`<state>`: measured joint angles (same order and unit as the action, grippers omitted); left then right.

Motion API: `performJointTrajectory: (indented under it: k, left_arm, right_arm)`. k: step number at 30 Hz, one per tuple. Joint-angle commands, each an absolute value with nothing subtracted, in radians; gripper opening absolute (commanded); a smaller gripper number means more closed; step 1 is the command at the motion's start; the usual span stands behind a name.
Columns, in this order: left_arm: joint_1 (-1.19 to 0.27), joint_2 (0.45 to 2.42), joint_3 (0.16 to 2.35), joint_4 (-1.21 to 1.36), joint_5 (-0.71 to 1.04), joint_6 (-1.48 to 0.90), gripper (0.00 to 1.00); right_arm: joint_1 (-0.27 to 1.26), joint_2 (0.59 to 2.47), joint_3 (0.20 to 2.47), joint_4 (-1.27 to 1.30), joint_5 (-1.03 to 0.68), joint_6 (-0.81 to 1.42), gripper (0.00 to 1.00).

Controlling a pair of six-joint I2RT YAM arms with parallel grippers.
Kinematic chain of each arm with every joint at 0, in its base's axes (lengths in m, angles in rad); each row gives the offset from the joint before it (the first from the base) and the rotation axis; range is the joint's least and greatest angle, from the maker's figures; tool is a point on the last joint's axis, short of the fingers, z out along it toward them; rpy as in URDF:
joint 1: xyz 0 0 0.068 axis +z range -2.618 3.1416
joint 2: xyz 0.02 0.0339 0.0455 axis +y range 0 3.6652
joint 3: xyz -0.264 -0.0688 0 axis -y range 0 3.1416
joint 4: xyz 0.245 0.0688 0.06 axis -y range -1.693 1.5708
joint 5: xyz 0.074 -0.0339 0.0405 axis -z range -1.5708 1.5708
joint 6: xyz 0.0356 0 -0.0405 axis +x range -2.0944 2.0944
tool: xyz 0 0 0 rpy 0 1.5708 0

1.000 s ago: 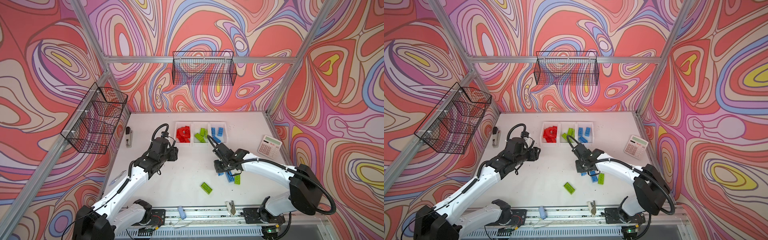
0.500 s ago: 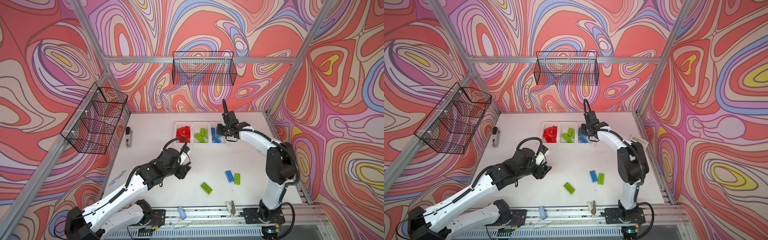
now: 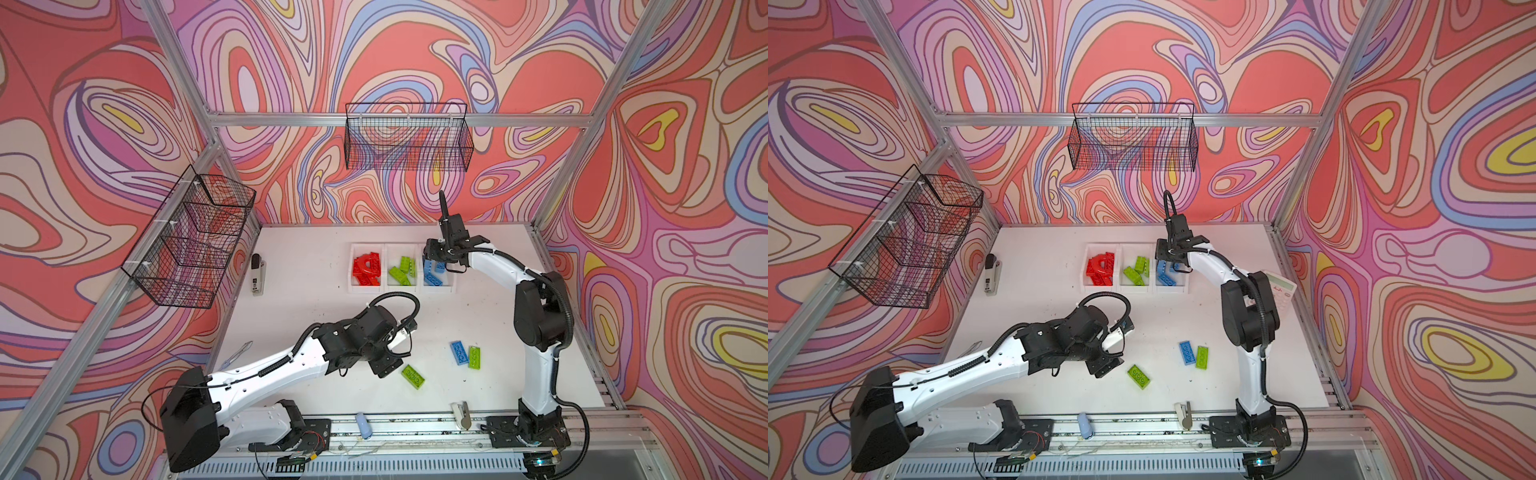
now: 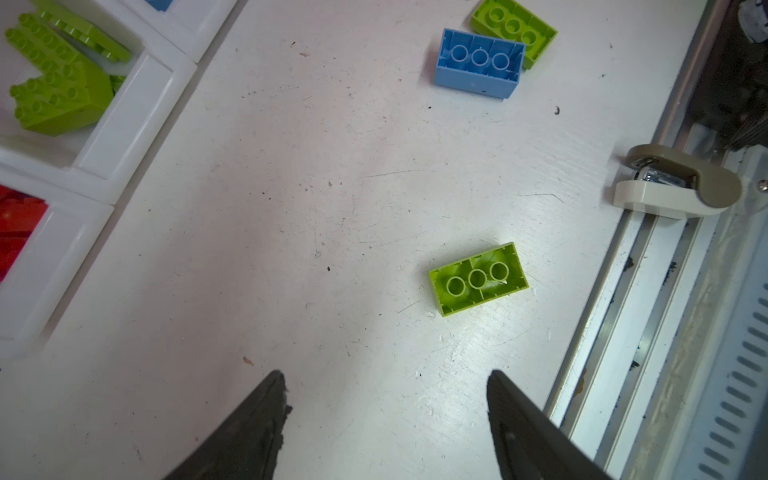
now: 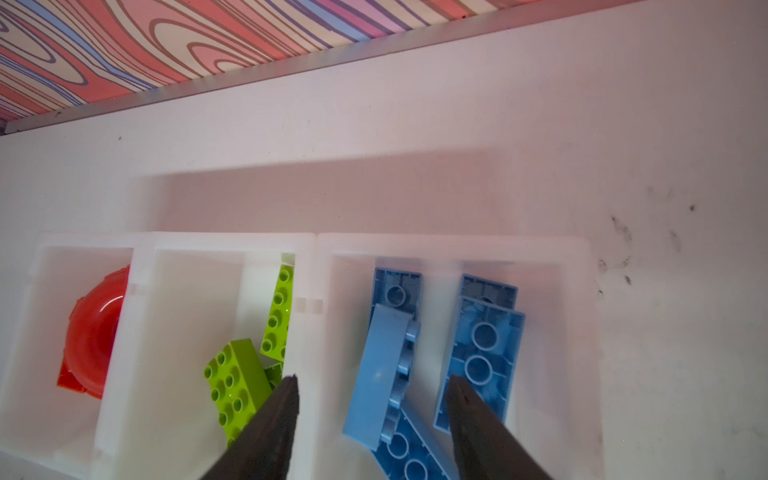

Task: Sort the legos into containers by color
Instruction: 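Release blue brick into blue bin while left gripper grasps lime-green brick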

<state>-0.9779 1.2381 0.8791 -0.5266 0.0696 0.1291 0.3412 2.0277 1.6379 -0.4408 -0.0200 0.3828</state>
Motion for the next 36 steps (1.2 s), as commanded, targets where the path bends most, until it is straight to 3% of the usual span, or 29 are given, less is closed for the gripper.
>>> performJointTrajectory:
  k: [1, 8, 15, 30, 36]
  left_arm:
    - [-1.009, 1.287, 0.923, -0.526, 0.101, 0.227, 0.8]
    - [-1.084, 1.428, 0.985, -0.541, 0.108, 0.347, 0.81]
    - [-1.165, 1.548, 1.033, -0.587, 0.145, 0.547, 0.84]
    - [-1.186, 1.711, 1.088, -0.615, 0.027, 0.695, 0.84]
    - [-1.185, 1.77, 1.09, -0.594, -0.013, 0.722, 0.78]
  right_arm:
    - [0.324, 1.911, 1.573, -0.432, -0.01, 0.374, 0.61]
    - [0.31, 1.682, 1.366, -0.421, 0.013, 0.377, 0.61]
    - [0.284, 1.499, 1.181, -0.45, 0.02, 0.352, 0.69]
    - [0.267, 1.428, 1.098, -0.462, 0.012, 0.35, 0.69]
    - [0.265, 1.427, 1.088, -0.448, -0.004, 0.36, 0.68]
